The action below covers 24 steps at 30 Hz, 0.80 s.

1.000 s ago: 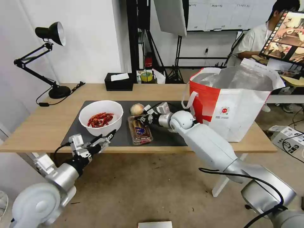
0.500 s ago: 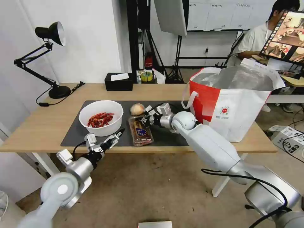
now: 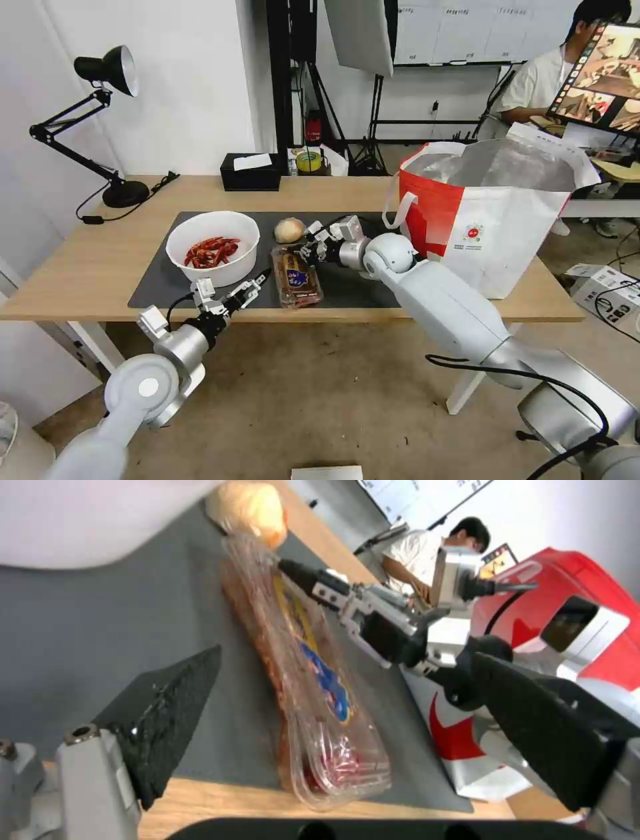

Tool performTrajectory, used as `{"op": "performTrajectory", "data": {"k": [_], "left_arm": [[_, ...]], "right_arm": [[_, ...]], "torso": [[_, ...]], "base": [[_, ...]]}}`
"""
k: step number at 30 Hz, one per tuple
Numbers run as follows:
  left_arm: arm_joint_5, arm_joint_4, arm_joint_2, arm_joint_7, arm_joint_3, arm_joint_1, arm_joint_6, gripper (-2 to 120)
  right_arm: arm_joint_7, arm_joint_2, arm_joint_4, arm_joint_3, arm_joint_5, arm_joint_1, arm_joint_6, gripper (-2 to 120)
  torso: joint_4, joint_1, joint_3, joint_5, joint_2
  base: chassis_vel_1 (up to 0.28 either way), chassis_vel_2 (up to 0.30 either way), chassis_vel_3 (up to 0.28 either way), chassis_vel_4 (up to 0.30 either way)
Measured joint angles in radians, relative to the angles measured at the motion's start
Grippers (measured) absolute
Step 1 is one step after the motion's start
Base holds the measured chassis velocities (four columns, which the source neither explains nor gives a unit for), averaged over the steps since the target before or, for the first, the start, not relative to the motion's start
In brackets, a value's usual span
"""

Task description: Pick up the trash from the table and place it into the takeout bag.

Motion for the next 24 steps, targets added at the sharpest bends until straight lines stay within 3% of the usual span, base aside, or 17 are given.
{"op": "performTrajectory", "data": {"k": [24], "left_arm": [[0.015, 0.054, -0.020, -0.025, 0.078, -0.059, 0.008, 100]], "right_arm": [[-0.001, 0.016, 0.000, 0.032, 0.033, -0.004, 0.021, 0]], "torso": [[0.0000, 0.000, 0.000, 0.0000, 0.000]], "base": [[0.000, 0.000, 0.000, 0.000]]}}
